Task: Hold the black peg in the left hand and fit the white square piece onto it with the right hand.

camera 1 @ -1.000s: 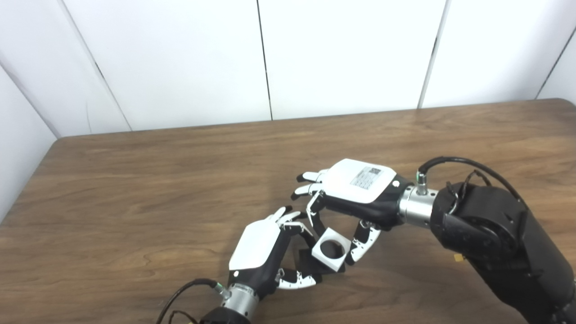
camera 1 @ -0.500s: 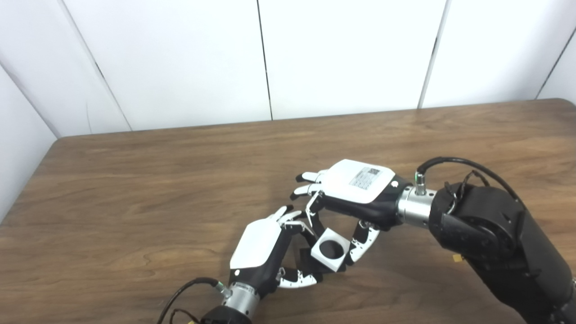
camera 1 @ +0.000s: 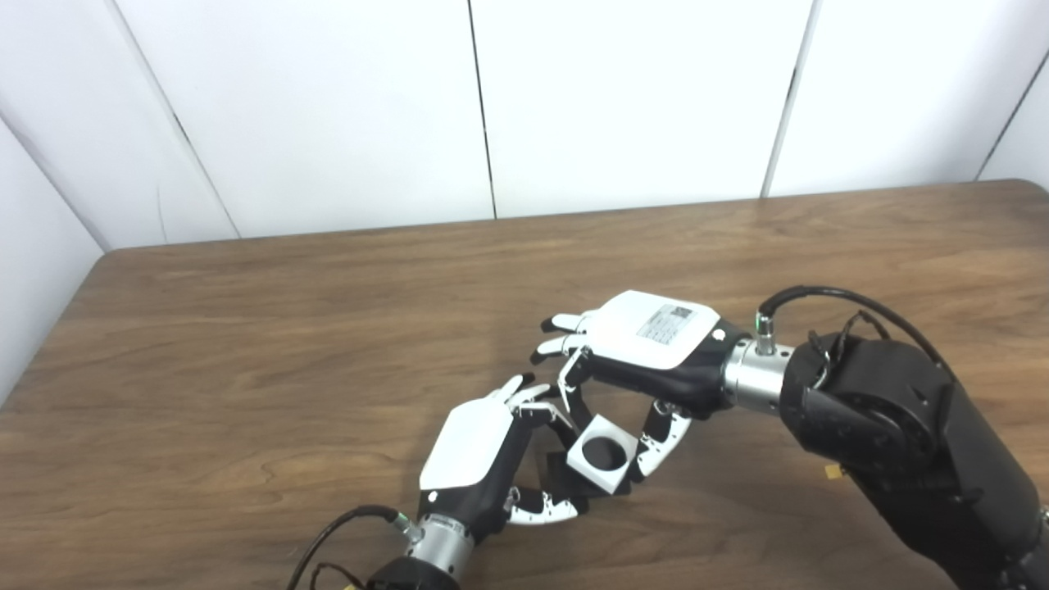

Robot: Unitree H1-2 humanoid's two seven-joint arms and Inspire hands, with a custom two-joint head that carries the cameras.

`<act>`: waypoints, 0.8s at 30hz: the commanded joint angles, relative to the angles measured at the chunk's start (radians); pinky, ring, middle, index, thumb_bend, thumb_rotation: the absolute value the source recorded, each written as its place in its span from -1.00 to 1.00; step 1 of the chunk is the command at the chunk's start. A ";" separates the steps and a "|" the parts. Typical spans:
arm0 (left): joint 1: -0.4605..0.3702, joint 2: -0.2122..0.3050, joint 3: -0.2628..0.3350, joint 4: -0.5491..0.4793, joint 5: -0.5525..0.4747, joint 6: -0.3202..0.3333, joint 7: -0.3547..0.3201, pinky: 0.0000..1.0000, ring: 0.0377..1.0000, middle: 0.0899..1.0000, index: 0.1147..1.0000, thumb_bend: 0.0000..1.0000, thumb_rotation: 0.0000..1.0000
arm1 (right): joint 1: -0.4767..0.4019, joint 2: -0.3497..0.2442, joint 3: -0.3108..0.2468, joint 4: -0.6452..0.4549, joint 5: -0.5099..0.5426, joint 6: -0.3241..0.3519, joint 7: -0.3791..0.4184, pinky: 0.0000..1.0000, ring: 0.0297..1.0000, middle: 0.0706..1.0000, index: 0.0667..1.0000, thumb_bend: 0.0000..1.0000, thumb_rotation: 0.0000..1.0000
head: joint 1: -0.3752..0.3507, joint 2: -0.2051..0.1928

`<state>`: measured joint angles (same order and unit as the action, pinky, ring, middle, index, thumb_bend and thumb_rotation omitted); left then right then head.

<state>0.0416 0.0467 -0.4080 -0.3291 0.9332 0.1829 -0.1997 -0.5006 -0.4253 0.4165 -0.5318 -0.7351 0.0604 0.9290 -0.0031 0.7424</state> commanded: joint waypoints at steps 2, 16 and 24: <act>-0.014 -0.008 -0.005 -0.042 0.011 -0.008 0.009 0.85 0.90 0.69 -0.17 0.02 -0.86 | -0.025 -0.004 -0.018 -0.008 0.005 -0.022 -0.032 0.82 0.96 0.78 -0.09 0.05 -0.71 | 0.000 0.003; -0.017 -0.010 0.009 -0.057 -0.005 -0.003 -0.004 0.86 0.90 0.70 -0.17 0.02 -0.86 | -0.001 -0.006 -0.010 -0.008 -0.009 -0.017 -0.021 0.84 0.97 0.80 -0.09 0.05 -0.71 | -0.001 0.006; -0.018 -0.009 0.009 -0.052 -0.003 -0.013 0.006 0.82 0.88 0.68 -0.17 0.02 -0.86 | 0.008 -0.009 -0.013 -0.009 -0.007 -0.011 -0.017 0.89 0.98 0.81 -0.09 0.05 -0.71 | 0.002 0.010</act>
<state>0.0452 0.0452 -0.4043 -0.3554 0.9313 0.1844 -0.2163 -0.4715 -0.4273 0.4167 -0.5291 -0.7451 0.0608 0.9280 -0.0015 0.7517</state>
